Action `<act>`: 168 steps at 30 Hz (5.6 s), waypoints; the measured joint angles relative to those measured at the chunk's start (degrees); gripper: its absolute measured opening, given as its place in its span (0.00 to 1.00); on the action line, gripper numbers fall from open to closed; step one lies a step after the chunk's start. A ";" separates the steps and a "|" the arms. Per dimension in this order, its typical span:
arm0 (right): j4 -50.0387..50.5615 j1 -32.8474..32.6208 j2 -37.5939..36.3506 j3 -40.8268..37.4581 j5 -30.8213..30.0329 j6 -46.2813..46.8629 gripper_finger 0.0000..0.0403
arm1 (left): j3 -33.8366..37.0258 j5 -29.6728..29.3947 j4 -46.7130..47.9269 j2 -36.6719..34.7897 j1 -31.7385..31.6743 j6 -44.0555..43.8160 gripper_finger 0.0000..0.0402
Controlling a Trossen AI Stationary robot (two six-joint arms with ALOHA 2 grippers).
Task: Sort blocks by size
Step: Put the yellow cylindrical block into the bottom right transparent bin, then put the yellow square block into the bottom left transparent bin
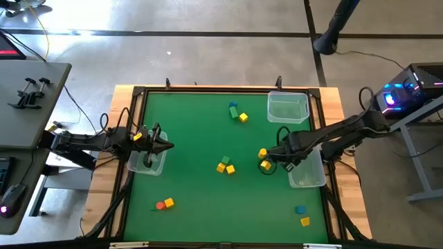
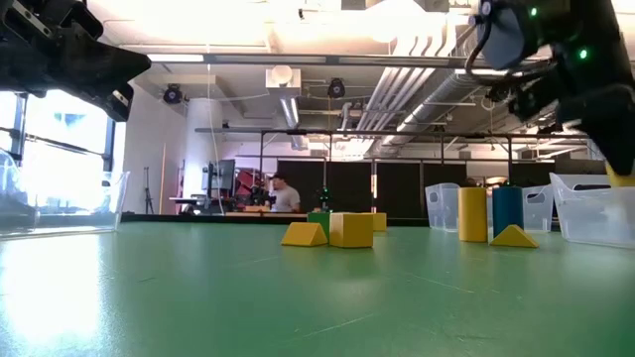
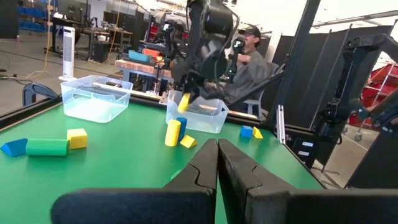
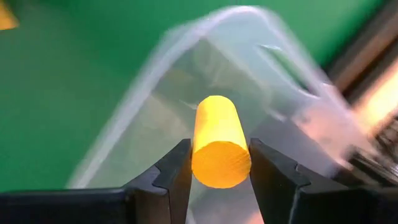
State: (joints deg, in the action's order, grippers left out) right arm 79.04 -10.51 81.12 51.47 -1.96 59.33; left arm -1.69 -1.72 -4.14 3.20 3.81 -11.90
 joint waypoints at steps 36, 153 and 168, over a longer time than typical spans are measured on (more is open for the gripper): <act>-22.26 -12.95 -20.05 -4.29 -22.02 5.82 0.59 | 0.04 -3.23 -16.51 1.01 2.58 4.83 0.00; -102.33 -15.67 17.11 -4.29 -30.81 -57.73 0.59 | -76.90 -17.17 93.29 88.51 10.13 -28.63 0.26; -103.82 -15.73 18.93 -4.31 -30.82 -56.70 0.59 | -44.67 -8.13 87.27 74.31 -5.30 -28.28 0.27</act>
State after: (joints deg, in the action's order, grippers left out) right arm -24.78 -26.24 100.05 47.16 -32.78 2.63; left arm -46.36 -9.85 83.13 77.51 -1.49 -40.18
